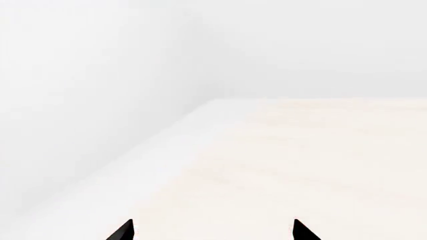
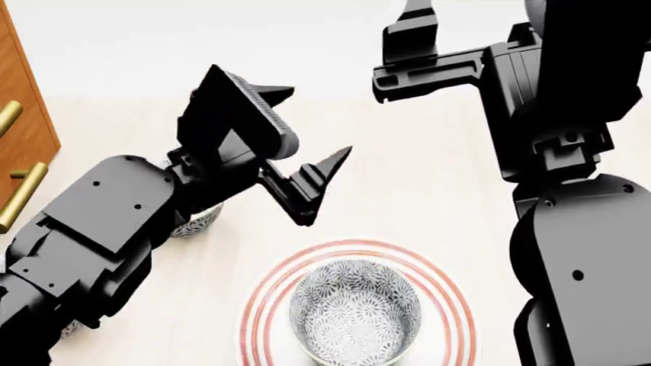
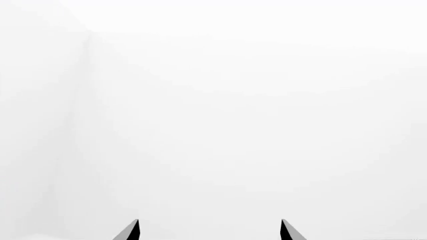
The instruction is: Put the bowl at the front on the plate.
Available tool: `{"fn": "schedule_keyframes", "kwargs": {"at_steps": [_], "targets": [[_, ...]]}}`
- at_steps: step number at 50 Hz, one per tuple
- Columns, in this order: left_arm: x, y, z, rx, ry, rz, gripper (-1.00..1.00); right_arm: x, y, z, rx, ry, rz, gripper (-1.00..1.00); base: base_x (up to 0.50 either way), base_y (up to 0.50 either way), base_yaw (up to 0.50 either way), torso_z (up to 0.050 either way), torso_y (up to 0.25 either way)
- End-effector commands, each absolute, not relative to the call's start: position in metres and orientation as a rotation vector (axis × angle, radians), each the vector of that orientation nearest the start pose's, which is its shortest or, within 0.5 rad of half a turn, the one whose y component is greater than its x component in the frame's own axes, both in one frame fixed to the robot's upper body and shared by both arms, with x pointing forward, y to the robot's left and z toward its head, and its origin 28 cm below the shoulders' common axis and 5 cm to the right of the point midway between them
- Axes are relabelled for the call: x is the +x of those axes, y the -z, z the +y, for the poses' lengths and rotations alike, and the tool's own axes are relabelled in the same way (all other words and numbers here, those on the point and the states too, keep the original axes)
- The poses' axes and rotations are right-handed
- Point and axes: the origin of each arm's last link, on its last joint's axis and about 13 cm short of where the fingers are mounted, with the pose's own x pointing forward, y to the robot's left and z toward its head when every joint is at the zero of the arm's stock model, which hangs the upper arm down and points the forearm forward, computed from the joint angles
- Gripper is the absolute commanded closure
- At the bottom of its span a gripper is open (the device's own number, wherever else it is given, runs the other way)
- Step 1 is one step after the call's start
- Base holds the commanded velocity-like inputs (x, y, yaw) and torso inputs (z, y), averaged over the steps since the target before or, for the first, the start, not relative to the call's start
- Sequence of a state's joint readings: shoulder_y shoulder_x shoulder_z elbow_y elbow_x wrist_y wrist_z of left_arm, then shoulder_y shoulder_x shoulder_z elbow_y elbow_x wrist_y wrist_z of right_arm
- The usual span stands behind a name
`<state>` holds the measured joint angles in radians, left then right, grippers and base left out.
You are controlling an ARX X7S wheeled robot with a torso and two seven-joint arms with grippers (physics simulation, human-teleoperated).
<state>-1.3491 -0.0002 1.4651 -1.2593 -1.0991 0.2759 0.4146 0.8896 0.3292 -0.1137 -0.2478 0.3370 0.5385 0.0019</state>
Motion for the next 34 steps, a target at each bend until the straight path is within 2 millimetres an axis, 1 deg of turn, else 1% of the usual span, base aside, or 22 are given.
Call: {"fn": "schedule_keyframes", "kwargs": {"at_steps": [1, 2, 3, 4, 5, 6, 7, 10, 14, 18, 19, 21, 24, 25, 34], "targets": [[0.432, -0.192, 0.165, 0.258, 0.390, -0.171, -1.00, 0.316, -0.275, -0.139, -0.088, -0.144, -0.553, -1.00, 0.00, 0.00, 0.00, 0.000, 0.000], [0.432, -0.194, 0.165, 0.284, 0.339, -0.203, -1.00, 0.315, -0.274, -0.139, -0.092, -0.141, -0.555, -1.00, 0.00, 0.00, 0.00, 0.000, 0.000], [0.432, -0.193, 0.166, 0.270, 0.342, -0.185, -1.00, 0.315, -0.273, -0.139, -0.096, -0.139, -0.556, -1.00, 0.00, 0.00, 0.00, 0.000, 0.000], [0.432, -0.194, 0.166, 0.238, 0.343, -0.215, -1.00, 0.315, -0.273, -0.139, -0.102, -0.137, -0.559, -1.00, 0.00, 0.00, 0.00, 0.000, 0.000], [0.432, -0.194, 0.167, 0.244, 0.334, -0.228, -1.00, 0.316, -0.272, -0.139, -0.094, -0.133, -0.557, -1.00, 0.00, 0.00, 0.00, 0.000, 0.000], [0.432, -0.193, 0.168, 0.207, 0.303, -0.250, -1.00, 0.316, -0.271, -0.140, -0.088, -0.128, -0.554, -1.00, 0.00, 0.00, 0.00, 0.000, 0.000], [0.432, -0.194, 0.168, 0.211, 0.307, -0.251, -1.00, 0.316, -0.270, -0.140, -0.084, -0.126, -0.553, -1.00, 0.00, 0.00, 0.00, 0.000, 0.000], [0.421, -0.193, 0.172, 0.173, 0.300, -0.263, -1.00, 0.317, -0.267, -0.140, -0.086, -0.123, -0.550, -1.00, 0.00, 0.00, 0.00, 0.000, 0.000], [0.403, -0.193, 0.176, 0.198, 0.292, -0.307, -1.00, 0.318, -0.264, -0.141, -0.079, -0.098, -0.554, -1.00, 0.00, 0.00, 0.00, 0.000, 0.000], [0.390, -0.195, 0.179, 0.170, 0.278, -0.332, -1.00, 0.319, -0.261, -0.140, -0.084, -0.075, -0.562, -1.00, 0.00, 0.00, 0.00, 0.000, 0.000], [0.384, -0.195, 0.179, 0.188, 0.283, -0.338, -1.00, 0.320, -0.261, -0.141, -0.080, -0.070, -0.560, -1.00, 0.00, 0.00, 0.00, 0.000, 0.000], [0.377, -0.198, 0.179, 0.154, 0.295, -0.349, -1.00, 0.320, -0.261, -0.140, -0.085, -0.070, -0.561, -1.00, 0.00, 0.00, 0.00, 0.000, 0.000], [0.364, -0.202, 0.182, 0.156, 0.296, -0.376, -1.00, 0.317, -0.258, -0.140, -0.081, -0.081, -0.567, -1.00, 0.00, 0.00, 0.00, 0.000, 0.000], [0.364, -0.202, 0.182, 0.156, 0.296, -0.376, -1.00, 0.317, -0.258, -0.140, -0.081, -0.081, -0.567, -1.00, 0.00, 0.00, 0.00, 0.000, 0.000], [0.337, -0.206, 0.185, 0.137, 0.312, -0.425, -1.00, 0.315, -0.255, -0.139, -0.089, -0.108, -0.571, -1.00, 0.00, 0.00, 0.00, 0.000, 0.000]]}}
